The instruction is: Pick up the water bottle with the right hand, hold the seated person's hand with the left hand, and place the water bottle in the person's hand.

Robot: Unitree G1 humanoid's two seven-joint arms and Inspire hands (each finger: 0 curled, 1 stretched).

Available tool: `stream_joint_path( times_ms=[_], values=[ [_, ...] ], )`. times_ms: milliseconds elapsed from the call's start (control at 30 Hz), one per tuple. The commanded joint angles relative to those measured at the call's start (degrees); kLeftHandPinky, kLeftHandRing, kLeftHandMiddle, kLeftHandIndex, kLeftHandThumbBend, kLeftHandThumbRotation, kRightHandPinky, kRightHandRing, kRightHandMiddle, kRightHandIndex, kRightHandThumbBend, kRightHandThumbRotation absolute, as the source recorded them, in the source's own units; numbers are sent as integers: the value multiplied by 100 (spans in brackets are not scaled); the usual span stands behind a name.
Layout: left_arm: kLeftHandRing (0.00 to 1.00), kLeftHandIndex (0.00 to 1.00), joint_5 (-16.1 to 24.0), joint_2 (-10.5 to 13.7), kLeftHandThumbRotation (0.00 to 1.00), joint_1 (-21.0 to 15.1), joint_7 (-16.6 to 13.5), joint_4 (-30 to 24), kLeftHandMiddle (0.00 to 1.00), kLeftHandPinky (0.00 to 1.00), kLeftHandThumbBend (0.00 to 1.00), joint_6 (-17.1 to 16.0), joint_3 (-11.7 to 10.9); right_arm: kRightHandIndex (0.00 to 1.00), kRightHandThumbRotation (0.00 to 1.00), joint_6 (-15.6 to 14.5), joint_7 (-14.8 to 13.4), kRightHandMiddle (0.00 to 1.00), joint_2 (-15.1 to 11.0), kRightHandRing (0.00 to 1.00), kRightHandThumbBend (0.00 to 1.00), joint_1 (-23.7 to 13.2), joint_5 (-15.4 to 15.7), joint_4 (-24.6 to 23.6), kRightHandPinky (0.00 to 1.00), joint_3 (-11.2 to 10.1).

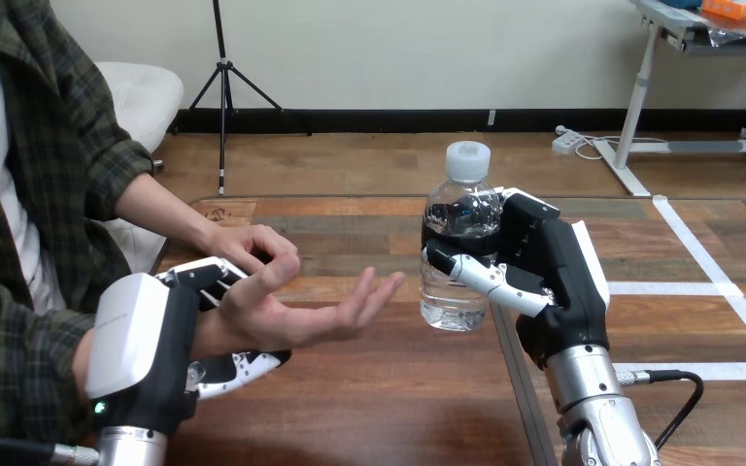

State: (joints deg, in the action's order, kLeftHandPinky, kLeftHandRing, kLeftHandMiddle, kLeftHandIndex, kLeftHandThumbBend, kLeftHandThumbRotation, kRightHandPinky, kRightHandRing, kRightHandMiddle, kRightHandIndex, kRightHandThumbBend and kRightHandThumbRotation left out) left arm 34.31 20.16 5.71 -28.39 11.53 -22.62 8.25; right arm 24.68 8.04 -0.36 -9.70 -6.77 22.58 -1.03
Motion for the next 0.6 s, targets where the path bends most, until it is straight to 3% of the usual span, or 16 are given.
stream_joint_path(
  times_ms=[0, 567],
  values=[
    [34, 41, -162, -286, 0, -91, 64, -295, 40, 29, 73, -322, 163, 45, 0, 113, 14, 45, -15, 39, 33, -526, -34, -397, 31, -64],
    [34, 40, -135, -467, 0, 17, 337, -647, 39, 28, 73, -423, 226, 44, 0, 115, -36, 44, 19, 38, 36, -733, 72, -391, 29, -8]
  ],
)
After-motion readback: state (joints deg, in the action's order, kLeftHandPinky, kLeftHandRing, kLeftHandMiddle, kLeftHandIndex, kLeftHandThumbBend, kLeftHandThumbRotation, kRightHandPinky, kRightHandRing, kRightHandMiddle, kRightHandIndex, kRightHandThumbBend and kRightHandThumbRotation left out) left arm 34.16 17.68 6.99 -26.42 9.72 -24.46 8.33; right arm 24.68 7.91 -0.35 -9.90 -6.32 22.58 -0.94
